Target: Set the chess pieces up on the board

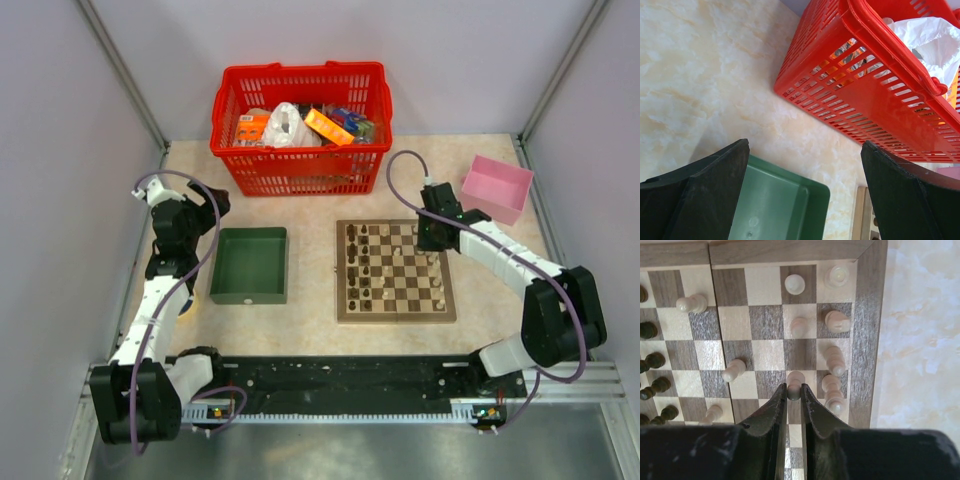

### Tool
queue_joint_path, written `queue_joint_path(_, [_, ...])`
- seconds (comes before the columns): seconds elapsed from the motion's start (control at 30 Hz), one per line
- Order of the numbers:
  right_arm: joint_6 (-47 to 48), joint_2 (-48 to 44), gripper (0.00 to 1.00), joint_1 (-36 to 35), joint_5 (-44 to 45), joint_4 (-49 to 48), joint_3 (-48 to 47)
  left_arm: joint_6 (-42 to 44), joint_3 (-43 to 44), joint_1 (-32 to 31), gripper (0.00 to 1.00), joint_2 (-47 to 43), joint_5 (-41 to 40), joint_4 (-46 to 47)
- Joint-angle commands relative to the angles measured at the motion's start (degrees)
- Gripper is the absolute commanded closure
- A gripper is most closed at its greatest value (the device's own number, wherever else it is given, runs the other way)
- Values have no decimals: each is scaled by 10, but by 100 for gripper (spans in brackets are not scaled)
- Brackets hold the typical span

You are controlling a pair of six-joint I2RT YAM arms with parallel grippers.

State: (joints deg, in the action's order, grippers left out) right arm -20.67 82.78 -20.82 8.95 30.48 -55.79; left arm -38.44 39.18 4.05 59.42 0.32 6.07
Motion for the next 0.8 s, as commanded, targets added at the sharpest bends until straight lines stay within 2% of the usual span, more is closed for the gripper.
queue_joint_path(0.0, [4,4,87,16,4,-30,-4,0,2,3,1,-8,6,29])
queue_joint_path(0.77, [6,53,86,17,-3,-57,-3,1,-2,3,1,-4,4,29])
